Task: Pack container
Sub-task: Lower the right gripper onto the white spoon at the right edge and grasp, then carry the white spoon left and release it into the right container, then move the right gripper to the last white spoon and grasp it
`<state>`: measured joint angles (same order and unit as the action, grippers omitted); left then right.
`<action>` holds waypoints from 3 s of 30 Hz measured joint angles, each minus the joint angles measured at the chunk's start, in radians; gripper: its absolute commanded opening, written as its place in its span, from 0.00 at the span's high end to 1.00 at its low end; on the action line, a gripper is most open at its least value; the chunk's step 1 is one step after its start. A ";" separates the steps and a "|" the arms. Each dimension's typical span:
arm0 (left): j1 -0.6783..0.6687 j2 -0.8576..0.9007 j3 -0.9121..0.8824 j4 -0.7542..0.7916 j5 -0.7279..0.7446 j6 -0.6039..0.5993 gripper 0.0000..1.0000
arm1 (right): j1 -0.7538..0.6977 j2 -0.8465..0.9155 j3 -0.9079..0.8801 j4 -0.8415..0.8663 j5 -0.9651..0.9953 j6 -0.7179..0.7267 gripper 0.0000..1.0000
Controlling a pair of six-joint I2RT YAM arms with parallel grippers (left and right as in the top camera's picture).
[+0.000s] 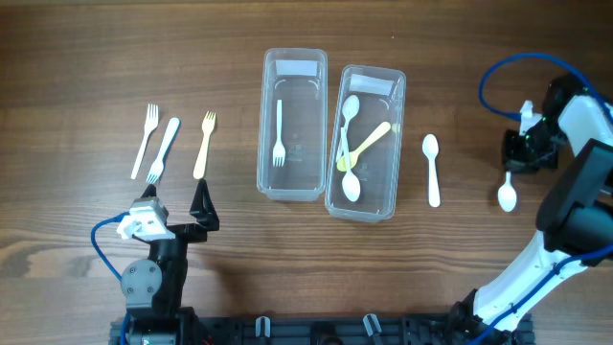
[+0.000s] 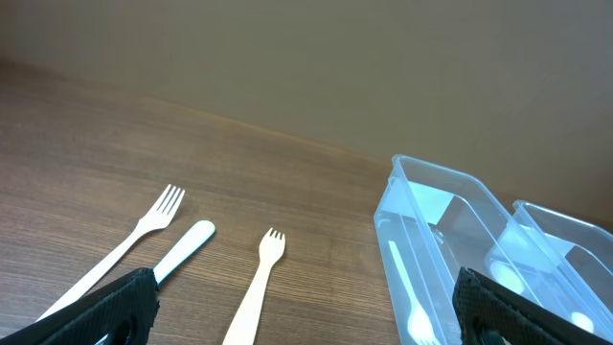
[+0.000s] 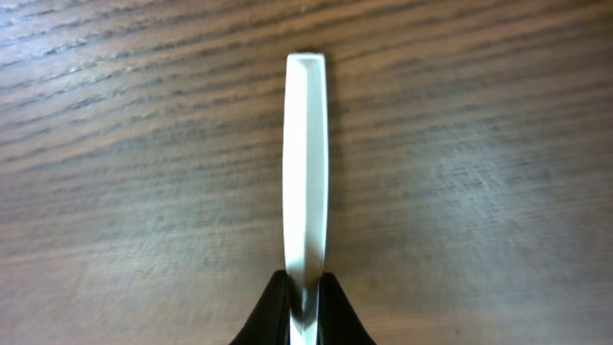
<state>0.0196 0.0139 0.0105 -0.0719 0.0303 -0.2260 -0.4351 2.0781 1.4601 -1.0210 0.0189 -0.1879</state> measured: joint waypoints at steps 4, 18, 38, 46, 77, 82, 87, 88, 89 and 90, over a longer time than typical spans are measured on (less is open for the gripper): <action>0.000 0.000 0.000 0.000 0.000 0.000 0.00 | 0.000 0.006 0.160 -0.138 -0.043 0.012 0.96; 0.000 0.000 0.000 0.000 0.000 0.000 0.00 | 0.301 -0.003 0.591 -0.463 -0.462 0.170 0.96; 0.000 0.000 0.000 0.000 0.000 0.000 0.00 | 0.582 -0.003 0.591 -0.441 -0.315 0.264 0.00; 0.000 0.000 0.000 0.000 0.000 0.000 0.00 | 0.505 -0.003 0.591 -0.529 -0.106 0.262 0.00; 0.000 0.000 0.000 0.000 0.000 0.000 0.00 | 0.373 -0.012 0.288 -0.284 -0.037 0.205 0.00; 0.000 0.000 0.000 0.000 0.000 0.000 0.00 | 0.383 -0.012 0.220 -0.269 -0.037 0.201 0.00; 0.000 0.000 0.000 0.000 0.000 0.000 0.00 | 0.402 -0.043 0.190 -0.272 -0.040 0.202 0.00; 0.000 0.000 0.000 0.000 0.000 0.000 0.00 | 0.407 -0.062 0.176 -0.264 -0.043 0.202 0.00; 0.000 0.000 0.000 0.000 0.000 0.000 0.00 | 0.408 -0.079 0.164 -0.259 -0.045 0.202 0.00; 0.000 0.000 0.000 0.000 0.000 0.000 0.00 | 0.410 -0.099 0.147 -0.250 -0.045 0.203 0.00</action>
<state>0.0196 0.0139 0.0105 -0.0719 0.0303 -0.2260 -0.0246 1.9793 1.6070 -1.2713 -0.0265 0.0147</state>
